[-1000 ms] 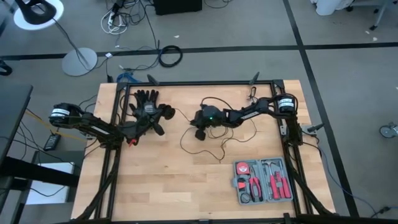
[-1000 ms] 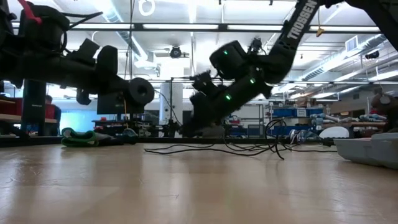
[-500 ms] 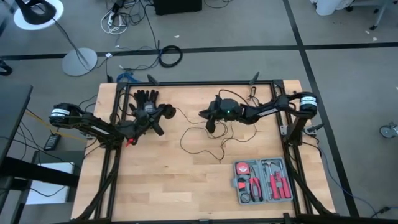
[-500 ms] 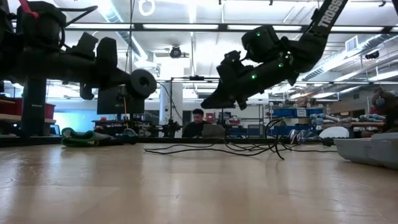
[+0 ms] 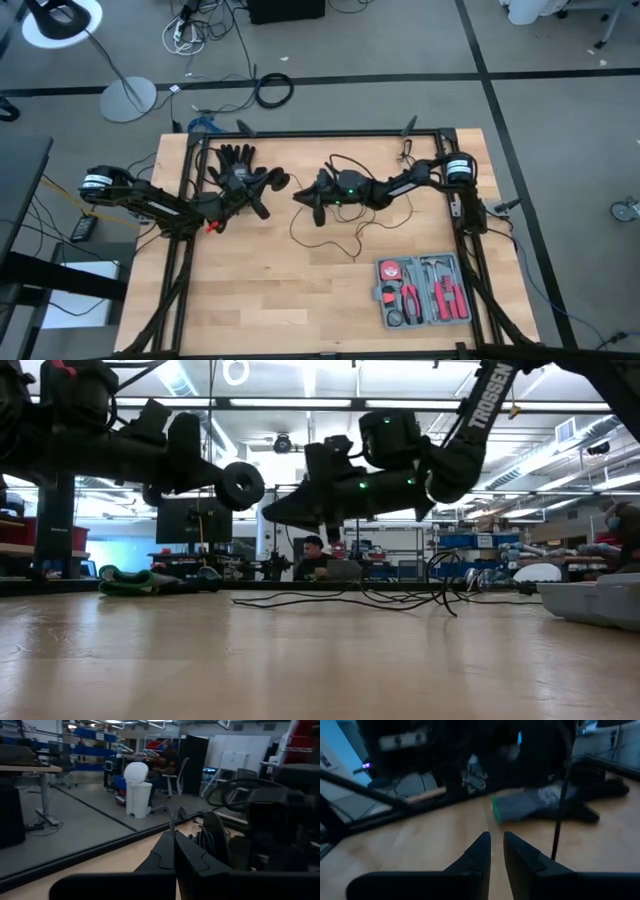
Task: Coil cords
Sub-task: Coil the black wire
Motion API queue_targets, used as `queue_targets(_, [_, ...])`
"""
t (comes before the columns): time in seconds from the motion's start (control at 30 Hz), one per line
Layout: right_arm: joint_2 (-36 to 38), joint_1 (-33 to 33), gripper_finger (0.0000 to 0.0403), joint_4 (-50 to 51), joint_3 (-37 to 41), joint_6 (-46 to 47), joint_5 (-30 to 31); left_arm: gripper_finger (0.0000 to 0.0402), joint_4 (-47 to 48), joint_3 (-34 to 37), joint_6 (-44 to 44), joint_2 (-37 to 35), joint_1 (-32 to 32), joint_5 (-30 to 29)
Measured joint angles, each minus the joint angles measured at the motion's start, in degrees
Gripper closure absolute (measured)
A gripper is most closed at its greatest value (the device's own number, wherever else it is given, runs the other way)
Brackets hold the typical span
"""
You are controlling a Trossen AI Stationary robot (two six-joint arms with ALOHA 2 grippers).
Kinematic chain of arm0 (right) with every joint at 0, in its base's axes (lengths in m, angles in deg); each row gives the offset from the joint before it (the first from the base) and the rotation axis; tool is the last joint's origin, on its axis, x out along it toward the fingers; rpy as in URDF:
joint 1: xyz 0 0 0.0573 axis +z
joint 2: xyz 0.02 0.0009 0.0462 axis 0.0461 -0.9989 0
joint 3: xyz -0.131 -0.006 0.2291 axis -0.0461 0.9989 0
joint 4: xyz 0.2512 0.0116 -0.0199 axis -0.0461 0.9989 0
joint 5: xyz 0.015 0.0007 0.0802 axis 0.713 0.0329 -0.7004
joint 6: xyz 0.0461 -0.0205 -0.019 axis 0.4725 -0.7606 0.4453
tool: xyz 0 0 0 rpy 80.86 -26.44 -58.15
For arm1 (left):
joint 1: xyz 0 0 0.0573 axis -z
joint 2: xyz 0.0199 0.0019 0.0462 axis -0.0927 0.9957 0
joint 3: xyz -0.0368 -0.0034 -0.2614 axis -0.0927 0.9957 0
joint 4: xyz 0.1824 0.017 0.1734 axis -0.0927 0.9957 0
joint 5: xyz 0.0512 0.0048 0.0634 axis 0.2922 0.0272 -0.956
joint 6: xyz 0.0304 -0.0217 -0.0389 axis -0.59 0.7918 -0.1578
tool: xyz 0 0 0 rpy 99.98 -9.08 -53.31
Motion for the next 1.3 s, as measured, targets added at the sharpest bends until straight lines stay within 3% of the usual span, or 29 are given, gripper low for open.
queue_targets(0.23, [-0.54,-2.02,0.0349,-0.35,-2.29,-1.28,-0.03,0.0402,0.27,-0.04,0.05,0.0,0.0,3.53])
queue_targets(0.47, [-0.54,-3.08,0.0351,-1.84,-2.31,-0.97,-4.24,0.0402,1.44,-0.02,0.09,0.0,0.0,3.73])
queue_targets(0.7, [-0.54,-3.39,0.0362,-2.86,-2.3,-1.45,-4.52,0.0402,2.87,-0.02,1.84,0.0,-0.02,4.73])
queue_targets(0.9, [-0.54,-3.55,0.0395,-2.84,-2.27,-3.42,-7.52,0.0402,3.09,-0.02,1.82,-0.02,-0.01,4.8])
queue_targets(1.3, [-0.51,-4.2,0.0401,-2.3,-2.15,-2.91,-7.66,0.0401,8.55,-0.02,7.92,-0.11,-0.04,4.79])
